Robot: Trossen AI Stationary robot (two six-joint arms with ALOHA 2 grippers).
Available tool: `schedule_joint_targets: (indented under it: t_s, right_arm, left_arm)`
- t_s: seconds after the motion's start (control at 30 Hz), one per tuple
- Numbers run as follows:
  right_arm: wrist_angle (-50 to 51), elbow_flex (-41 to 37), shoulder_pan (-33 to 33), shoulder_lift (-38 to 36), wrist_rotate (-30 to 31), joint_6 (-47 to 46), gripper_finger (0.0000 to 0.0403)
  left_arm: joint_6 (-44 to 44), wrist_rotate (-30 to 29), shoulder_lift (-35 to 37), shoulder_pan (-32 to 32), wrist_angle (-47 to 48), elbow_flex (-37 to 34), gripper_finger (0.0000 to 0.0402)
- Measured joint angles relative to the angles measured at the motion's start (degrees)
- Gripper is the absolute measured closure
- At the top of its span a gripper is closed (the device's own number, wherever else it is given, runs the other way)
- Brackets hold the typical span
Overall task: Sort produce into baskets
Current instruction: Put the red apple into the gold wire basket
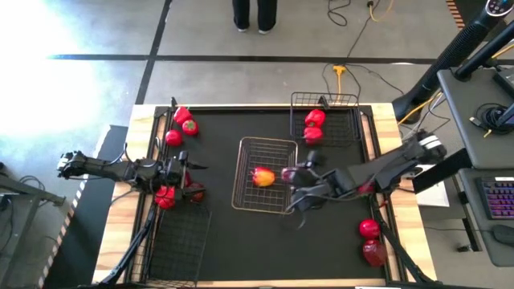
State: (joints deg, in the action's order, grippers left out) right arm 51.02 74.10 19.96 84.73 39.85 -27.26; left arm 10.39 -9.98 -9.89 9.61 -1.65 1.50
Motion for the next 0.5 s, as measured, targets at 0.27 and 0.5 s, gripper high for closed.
schedule_joint_targets:
  t_s: [0.27,0.5]
  right_arm:
    - [1.54,13.88,-0.60,13.63,0.72,14.09,0.0120]
    - [3.48,18.93,-1.24,22.52,0.13,20.62,0.0115]
  left_arm:
    - [-0.01,0.01,0.00,0.00,0.00,0.00,0.0009]
    - [-0.01,0.01,0.00,-0.02,-0.01,0.00,0.0009]
